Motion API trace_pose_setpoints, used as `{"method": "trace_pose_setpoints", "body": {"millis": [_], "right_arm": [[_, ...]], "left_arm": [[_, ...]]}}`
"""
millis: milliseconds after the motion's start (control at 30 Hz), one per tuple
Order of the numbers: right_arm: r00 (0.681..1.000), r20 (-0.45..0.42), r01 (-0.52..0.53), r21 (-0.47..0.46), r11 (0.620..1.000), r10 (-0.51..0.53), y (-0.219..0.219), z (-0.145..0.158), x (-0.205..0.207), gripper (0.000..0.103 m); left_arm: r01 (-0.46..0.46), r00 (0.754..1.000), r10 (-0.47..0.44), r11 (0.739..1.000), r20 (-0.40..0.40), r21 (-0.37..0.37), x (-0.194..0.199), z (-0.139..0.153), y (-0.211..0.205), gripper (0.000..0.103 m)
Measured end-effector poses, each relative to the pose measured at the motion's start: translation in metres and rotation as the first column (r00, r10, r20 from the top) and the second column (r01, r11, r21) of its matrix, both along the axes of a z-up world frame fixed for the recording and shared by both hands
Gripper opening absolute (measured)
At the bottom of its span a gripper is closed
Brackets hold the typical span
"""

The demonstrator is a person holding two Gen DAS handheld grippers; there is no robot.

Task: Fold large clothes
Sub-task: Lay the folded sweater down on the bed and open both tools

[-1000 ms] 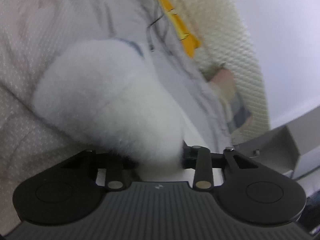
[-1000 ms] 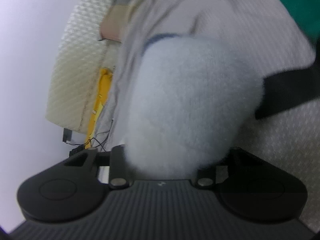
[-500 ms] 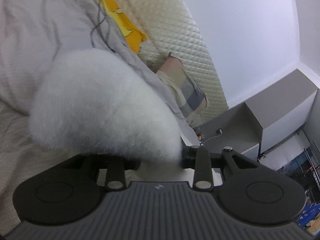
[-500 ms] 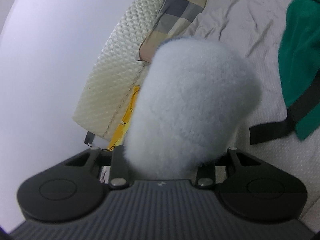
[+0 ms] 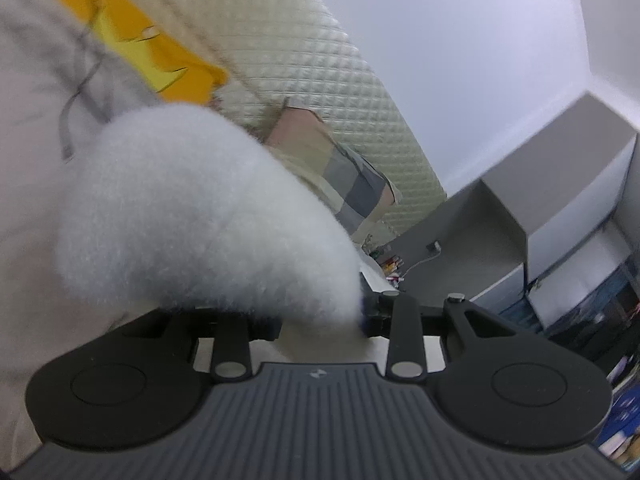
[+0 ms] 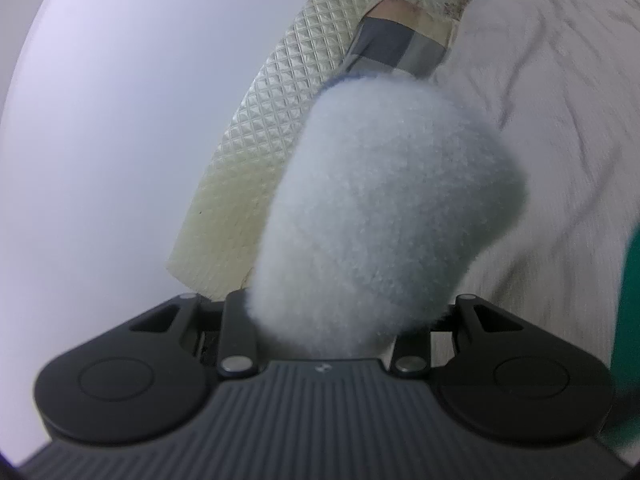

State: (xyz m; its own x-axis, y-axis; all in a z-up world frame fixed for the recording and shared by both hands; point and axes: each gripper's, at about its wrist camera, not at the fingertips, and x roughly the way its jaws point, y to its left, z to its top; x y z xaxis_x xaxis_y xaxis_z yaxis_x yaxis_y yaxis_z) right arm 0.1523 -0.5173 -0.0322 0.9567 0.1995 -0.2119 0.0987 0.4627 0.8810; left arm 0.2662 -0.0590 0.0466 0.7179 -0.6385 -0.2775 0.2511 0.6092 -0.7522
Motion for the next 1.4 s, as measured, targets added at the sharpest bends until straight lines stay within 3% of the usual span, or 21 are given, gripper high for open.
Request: {"method": "trace_pose_setpoints", "body": {"millis": [233,400,567,733,867,1200,1400], "right_arm": [[0.997,-0.025,0.068,-0.022,0.997,-0.069,-0.058,-0.006,0.079,0.042],[0.99,-0.079,0.114,-0.055,0.992,-0.119,-0.084,-0.052,0.125,0.042],[0.99,-0.092,0.095,-0.082,0.992,-0.102,-0.096,-0.118,0.147,0.042],[0.986,-0.095,0.133,-0.031,0.991,-0.135,-0.085,-0.178,0.141,0.042],[0.983,-0.032,0.183,-0.002,0.983,-0.183,-0.07,-0.199,0.123,0.044],[0.973,-0.048,0.229,0.031,0.973,-0.227,-0.064,-0.231,0.114,0.05],[0.968,-0.097,0.236,0.056,0.97,-0.23,-0.061,-0.227,0.103,0.055]], "left_arm": [[-0.002,1.0,0.002,1.0,0.023,0.013,0.114,-0.018,-0.083,0.038],[-0.018,1.0,0.019,0.998,-0.019,0.064,0.183,-0.07,-0.131,0.038],[-0.002,0.999,0.008,0.993,-0.051,0.121,0.226,-0.137,-0.151,0.038],[0.02,0.999,-0.013,0.989,-0.05,0.144,0.229,-0.194,-0.141,0.038],[0.04,0.999,-0.038,0.99,-0.018,0.133,0.223,-0.211,-0.135,0.039],[0.074,0.997,-0.068,0.977,-0.035,0.2,0.199,-0.236,-0.126,0.047],[0.077,0.996,-0.063,0.967,-0.066,0.243,0.189,-0.222,-0.122,0.059]]}}
